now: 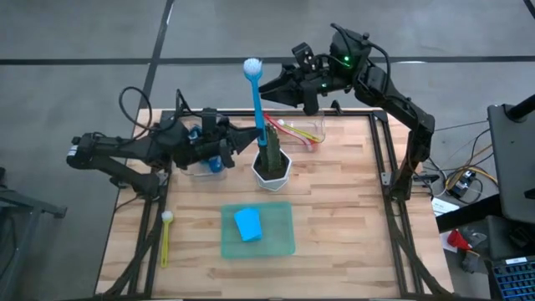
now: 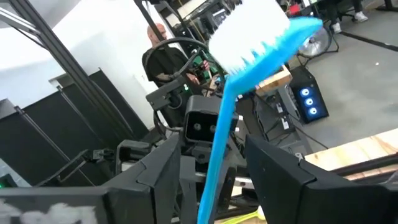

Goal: Pick & Place Kitchen Sink Supplies
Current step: Put the blue dish brush into the right transparent bin

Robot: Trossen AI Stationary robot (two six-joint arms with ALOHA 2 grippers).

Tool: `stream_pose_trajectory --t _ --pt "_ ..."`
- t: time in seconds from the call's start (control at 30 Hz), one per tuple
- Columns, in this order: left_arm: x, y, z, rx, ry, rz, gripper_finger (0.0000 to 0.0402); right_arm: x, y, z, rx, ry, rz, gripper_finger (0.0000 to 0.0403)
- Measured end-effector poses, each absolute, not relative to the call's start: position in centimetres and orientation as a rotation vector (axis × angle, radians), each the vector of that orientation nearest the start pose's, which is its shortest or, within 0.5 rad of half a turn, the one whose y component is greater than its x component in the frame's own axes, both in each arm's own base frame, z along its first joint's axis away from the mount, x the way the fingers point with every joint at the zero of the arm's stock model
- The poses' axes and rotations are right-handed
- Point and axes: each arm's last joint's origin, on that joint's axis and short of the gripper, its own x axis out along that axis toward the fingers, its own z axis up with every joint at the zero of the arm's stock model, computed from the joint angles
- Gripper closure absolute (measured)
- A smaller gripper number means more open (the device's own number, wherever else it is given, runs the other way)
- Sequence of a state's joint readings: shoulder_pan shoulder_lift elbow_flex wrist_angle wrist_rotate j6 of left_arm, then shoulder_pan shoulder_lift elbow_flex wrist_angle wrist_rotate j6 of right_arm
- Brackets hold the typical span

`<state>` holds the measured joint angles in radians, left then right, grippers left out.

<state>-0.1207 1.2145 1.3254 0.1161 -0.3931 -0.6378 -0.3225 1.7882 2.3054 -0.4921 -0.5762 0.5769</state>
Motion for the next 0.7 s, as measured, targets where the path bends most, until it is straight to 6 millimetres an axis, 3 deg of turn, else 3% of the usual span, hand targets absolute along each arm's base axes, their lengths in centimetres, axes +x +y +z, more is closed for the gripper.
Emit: stream_pose_trajectory --t 0.33,0.7 --pt "26.25 -2.05 45.51 -0.715 -0.294 0.192 0.0389 34.93 -9.91 52.94 0.588 0.069 0.255 0.0242" --pt "26.28 -2.01 45.41 -0.705 -0.287 0.202 0.0378 34.85 -9.9 53.01 0.565 0.063 0.256 0.0382"
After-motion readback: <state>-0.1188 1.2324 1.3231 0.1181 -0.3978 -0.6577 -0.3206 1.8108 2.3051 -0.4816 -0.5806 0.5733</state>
